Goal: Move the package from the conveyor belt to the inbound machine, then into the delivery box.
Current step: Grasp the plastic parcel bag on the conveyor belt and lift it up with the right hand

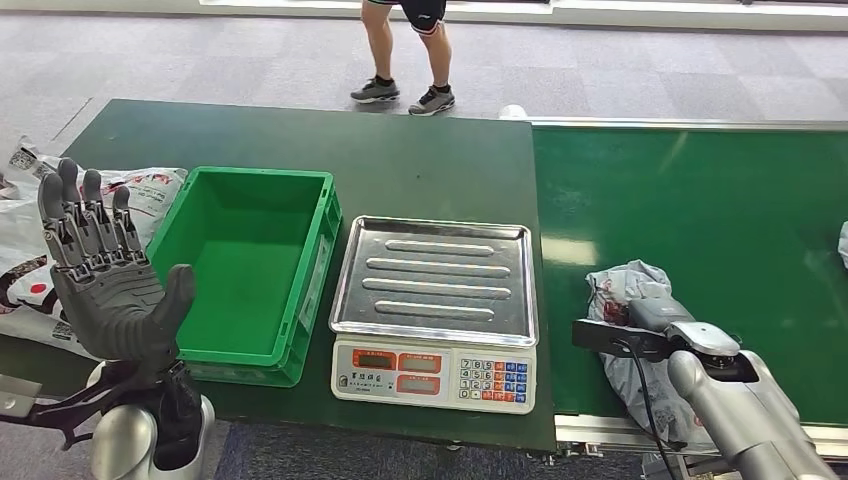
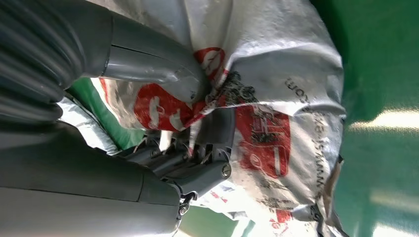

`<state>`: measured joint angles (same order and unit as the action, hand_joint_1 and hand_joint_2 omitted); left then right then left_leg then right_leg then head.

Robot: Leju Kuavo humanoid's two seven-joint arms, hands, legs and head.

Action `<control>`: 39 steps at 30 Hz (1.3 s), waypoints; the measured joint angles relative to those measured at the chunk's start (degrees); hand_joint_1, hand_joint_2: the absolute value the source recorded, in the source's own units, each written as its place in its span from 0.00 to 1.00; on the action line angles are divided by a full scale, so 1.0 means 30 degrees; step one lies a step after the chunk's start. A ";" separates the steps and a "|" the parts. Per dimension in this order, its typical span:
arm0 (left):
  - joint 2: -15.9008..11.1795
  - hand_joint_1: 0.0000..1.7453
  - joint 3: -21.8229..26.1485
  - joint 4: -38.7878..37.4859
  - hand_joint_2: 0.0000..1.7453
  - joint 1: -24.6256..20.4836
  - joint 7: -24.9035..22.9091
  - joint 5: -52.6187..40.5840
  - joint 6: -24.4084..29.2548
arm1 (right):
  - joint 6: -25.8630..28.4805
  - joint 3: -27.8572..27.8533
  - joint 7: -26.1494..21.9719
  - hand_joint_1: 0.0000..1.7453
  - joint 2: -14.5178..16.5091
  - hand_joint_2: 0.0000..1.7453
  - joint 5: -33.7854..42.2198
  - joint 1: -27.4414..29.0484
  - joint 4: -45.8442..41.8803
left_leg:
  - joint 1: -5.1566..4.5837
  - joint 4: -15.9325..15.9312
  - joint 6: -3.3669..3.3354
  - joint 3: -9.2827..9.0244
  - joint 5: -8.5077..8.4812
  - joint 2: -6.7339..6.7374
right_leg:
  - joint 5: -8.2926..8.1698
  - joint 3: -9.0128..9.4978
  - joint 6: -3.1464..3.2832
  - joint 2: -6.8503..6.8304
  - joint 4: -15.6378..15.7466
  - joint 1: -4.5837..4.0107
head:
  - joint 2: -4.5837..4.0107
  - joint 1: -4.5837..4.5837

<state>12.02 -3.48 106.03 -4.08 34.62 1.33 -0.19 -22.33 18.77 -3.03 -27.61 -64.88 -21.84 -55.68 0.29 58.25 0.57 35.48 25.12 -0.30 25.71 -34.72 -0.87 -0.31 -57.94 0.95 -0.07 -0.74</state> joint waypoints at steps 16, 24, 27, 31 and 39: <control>0.0173 0.00 0.0835 0.1122 1.00 0.0619 0.0395 -0.0319 0.0291 | 0.5303 0.0430 0.2924 1.00 0.1998 1.00 -0.5960 -0.4625 -0.4708 | -0.0006 -0.0003 0.0012 0.0004 -0.0036 0.0034 | -0.0025 -0.0024 -0.0008 0.0060 -0.0011 -0.0002 | 0.0000 0.0000; 0.0310 0.00 0.0778 0.0704 1.00 0.0425 0.0859 -0.0203 0.0221 | 0.4845 0.1544 0.1461 1.00 0.4667 1.00 -0.6599 -0.7657 -0.6279 | 0.0004 -0.0009 0.0011 0.0003 -0.0033 0.0053 | -0.0026 -0.0017 -0.0005 0.0095 -0.0013 -0.0006 | 0.0000 0.0000; 0.0352 0.00 0.0566 0.0209 1.00 0.0019 0.1000 0.0102 -0.0009 | 0.4657 0.3022 0.0496 1.00 0.6423 1.00 -0.5911 -0.9030 -0.4839 | 0.0006 -0.0011 0.0020 -0.0019 -0.0037 0.0106 | -0.0035 -0.0020 0.0005 0.0149 -0.0013 -0.0020 | 0.0000 -0.0002; 0.0408 0.00 0.0206 -0.0508 1.00 -0.0653 0.0985 0.0434 -0.0148 | 0.5072 0.5422 -0.0069 1.00 0.9181 1.00 -0.4507 -1.0652 -0.1157 | 0.0018 -0.0011 0.0067 -0.0043 -0.0069 0.0094 | -0.0047 -0.0019 0.0028 0.0133 -0.0014 -0.0061 | 0.0000 -0.0004; 0.0430 0.00 0.0120 -0.1131 1.00 -0.1016 0.0927 0.0599 -0.0210 | 0.5104 0.7432 -0.0867 1.00 1.1291 1.00 -0.3206 -1.1780 0.2390 | 0.0051 -0.0009 0.0068 -0.0025 -0.0064 0.0034 | -0.0044 0.0001 0.0029 0.0091 -0.0008 -0.0046 | 0.0000 0.0000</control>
<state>13.31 -3.11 102.63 -7.13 37.40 3.13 -0.82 -7.02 41.07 -5.63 6.27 -74.49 -57.18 -48.51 0.45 58.22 0.77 35.41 24.93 -0.20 25.58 -34.72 -0.78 -0.04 -57.96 0.82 -0.07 -0.74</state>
